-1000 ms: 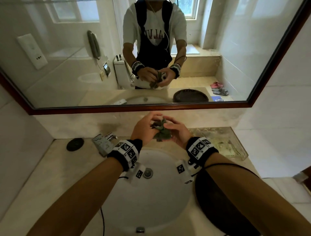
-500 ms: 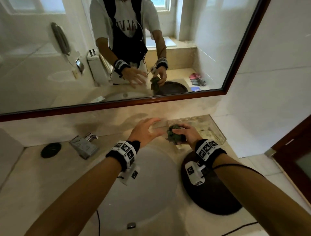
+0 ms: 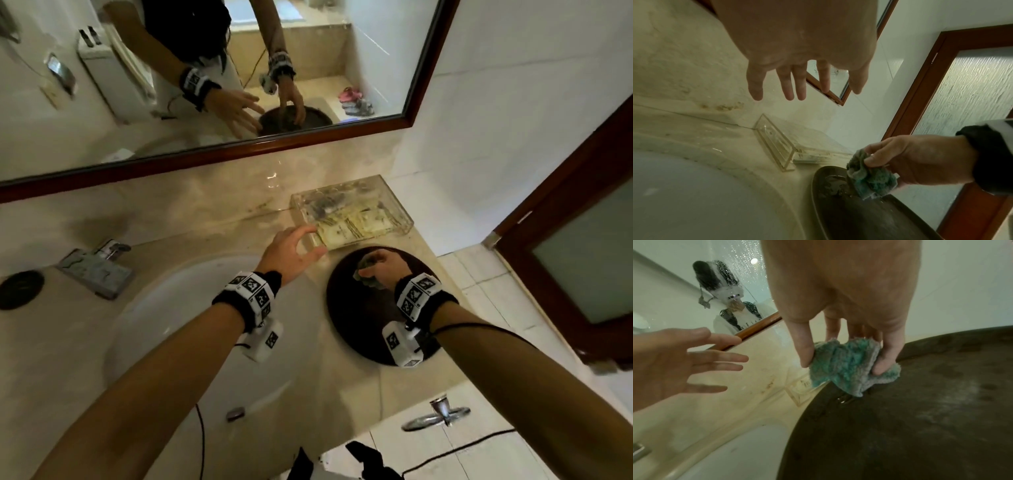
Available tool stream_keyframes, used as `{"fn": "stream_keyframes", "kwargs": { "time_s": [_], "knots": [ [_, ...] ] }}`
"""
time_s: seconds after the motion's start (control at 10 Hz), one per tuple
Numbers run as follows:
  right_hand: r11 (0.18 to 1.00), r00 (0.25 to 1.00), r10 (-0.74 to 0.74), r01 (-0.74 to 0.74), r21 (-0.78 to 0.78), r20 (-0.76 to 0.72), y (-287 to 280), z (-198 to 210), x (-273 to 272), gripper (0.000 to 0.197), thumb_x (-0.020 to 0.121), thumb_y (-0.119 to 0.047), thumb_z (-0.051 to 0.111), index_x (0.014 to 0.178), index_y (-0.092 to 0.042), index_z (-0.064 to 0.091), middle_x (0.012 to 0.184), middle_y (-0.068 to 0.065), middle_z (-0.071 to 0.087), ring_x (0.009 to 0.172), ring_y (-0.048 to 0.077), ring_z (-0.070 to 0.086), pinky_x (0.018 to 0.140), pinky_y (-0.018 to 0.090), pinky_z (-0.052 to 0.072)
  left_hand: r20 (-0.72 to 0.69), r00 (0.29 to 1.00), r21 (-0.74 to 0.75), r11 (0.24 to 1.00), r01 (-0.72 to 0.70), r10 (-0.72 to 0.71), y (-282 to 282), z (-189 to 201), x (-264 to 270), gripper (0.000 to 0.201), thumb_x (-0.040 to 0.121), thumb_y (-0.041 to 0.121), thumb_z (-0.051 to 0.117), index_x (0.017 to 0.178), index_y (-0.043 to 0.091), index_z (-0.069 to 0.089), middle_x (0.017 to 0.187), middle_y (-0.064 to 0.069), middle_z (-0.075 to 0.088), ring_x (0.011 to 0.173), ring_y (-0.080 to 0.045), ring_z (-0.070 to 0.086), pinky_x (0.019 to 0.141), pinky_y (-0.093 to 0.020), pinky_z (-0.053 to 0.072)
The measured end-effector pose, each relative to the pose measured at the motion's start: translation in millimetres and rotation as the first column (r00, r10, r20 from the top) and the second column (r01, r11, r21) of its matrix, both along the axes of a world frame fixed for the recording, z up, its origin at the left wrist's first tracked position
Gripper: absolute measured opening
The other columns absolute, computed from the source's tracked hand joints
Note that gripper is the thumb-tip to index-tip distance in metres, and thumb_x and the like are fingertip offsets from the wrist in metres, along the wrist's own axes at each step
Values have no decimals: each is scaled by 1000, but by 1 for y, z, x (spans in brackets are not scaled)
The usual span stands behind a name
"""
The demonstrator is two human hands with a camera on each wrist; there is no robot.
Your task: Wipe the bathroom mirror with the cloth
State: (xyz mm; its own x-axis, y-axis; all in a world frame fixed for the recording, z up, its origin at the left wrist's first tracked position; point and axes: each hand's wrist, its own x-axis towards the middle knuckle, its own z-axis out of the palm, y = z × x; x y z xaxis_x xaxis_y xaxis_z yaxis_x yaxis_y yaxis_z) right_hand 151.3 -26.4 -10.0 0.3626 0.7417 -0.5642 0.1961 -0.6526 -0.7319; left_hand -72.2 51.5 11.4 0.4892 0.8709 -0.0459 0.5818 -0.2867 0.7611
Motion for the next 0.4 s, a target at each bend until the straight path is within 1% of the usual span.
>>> {"fn": "stream_keyframes", "kwargs": {
  "time_s": [0.1, 0.2, 0.3, 0.4],
  "knots": [
    [997, 993, 37, -29, -72, 115, -8, -3, 7, 25, 75, -5, 77, 97, -11, 69, 95, 9, 73, 76, 17, 70, 46, 16, 49, -2, 1000, 2, 1000, -4, 4, -1, -1, 5, 43, 85, 53, 63, 125, 38, 54, 137, 3, 51, 127, -18, 42, 106, -36, 36],
    [982, 976, 120, -90, -168, 180, -12, -9, 16, 34, 73, -8, 77, 105, -13, 68, 105, 7, 70, 94, 23, 68, 74, 30, 59, -6, 1000, 14, 1000, -17, 17, -2, 1, 13, 42, 85, 53, 63, 124, 39, 54, 137, 3, 51, 128, -18, 41, 106, -35, 34],
    [968, 955, 189, -141, -209, 229, -11, -7, 17, 53, 75, -16, 77, 124, -20, 59, 120, 5, 59, 114, 28, 56, 95, 36, 51, -52, 998, 45, 999, -17, 19, -5, 1, 16, 47, 83, 56, 61, 127, 40, 52, 139, 4, 49, 129, -20, 39, 108, -45, 33],
    [977, 942, 185, -145, -157, 279, 0, -7, 16, 58, 72, -23, 79, 126, -28, 57, 129, 6, 55, 119, 32, 52, 97, 44, 50, -86, 994, 82, 995, -64, 71, -6, -2, 14, 51, 80, 61, 59, 128, 47, 47, 141, 7, 46, 131, -20, 36, 107, -51, 33]
  ]
}}
